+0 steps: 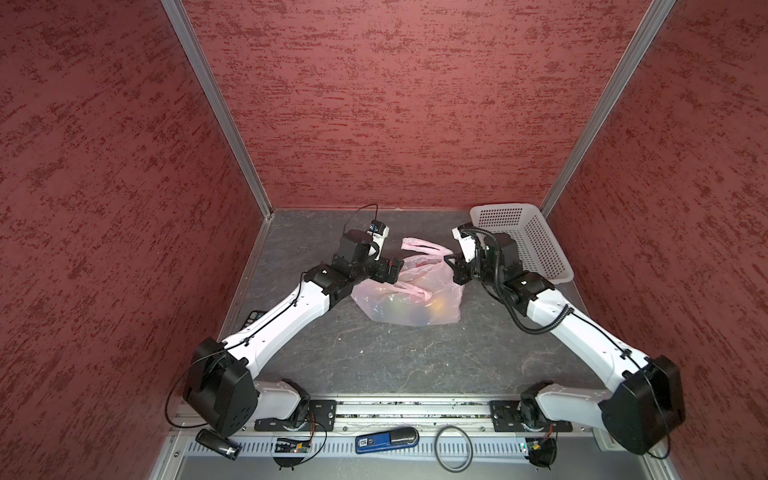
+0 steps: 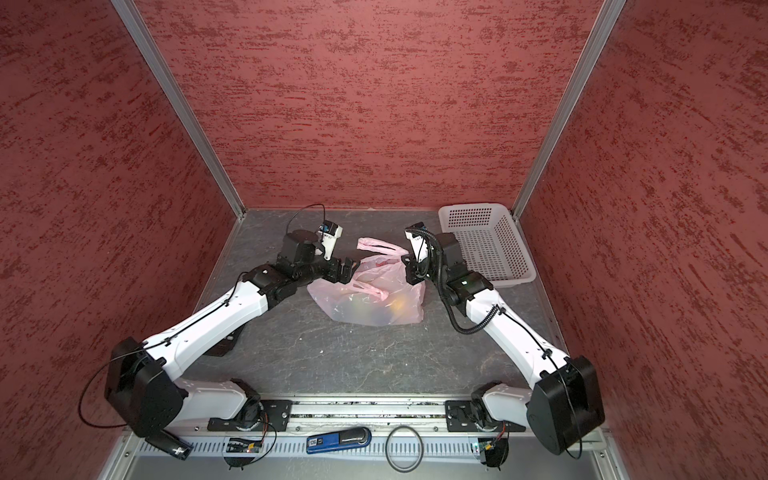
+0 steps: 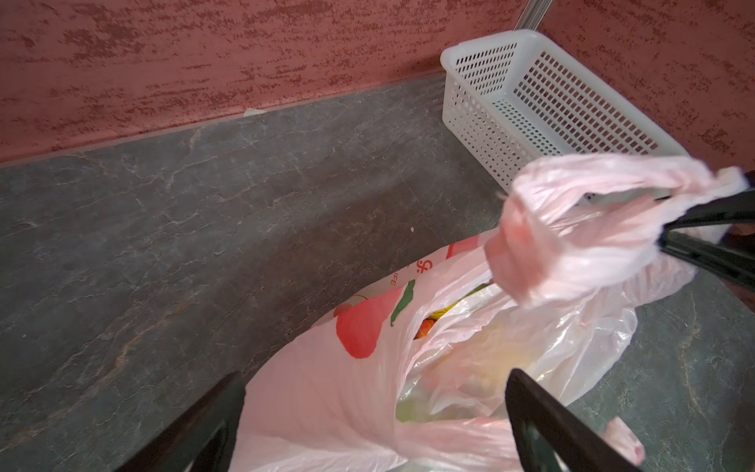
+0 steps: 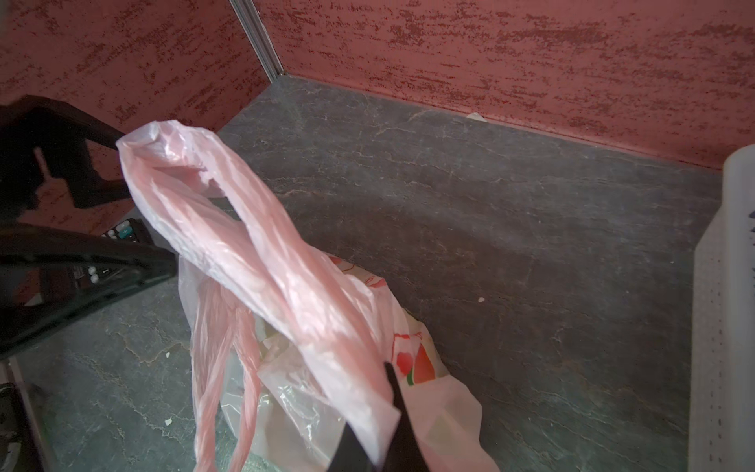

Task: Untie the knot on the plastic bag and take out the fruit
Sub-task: 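Grasp the bag edge with the left gripper while the right holds a handle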

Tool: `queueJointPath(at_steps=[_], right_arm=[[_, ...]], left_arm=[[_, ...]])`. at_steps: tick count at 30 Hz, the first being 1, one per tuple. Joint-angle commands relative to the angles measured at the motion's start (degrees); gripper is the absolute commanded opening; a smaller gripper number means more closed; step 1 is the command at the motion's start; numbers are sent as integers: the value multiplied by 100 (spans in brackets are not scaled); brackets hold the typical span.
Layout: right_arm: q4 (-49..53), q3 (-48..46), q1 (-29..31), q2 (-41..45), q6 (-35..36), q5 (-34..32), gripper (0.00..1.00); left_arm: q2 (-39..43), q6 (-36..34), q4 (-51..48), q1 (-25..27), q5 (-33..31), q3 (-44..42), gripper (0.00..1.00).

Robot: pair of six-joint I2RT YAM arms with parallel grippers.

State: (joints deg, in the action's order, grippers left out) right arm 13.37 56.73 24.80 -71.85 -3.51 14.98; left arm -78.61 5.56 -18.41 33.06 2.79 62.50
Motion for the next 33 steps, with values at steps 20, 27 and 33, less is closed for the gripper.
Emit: queueJointPath(at_steps=[20,27,33], right_arm=[[-168,-240,-28,807,-96,-18,0],[-114,-271,-37,980,8,-162,0],[-146,-353,-42,965,43,-66,0]], left_arm=[[-1116,-553,80,-90,-1259,367,100],[-1110,-694,-294,-801,-1317,89,81],[-818,-840,-327,-1118,-478,180,35]])
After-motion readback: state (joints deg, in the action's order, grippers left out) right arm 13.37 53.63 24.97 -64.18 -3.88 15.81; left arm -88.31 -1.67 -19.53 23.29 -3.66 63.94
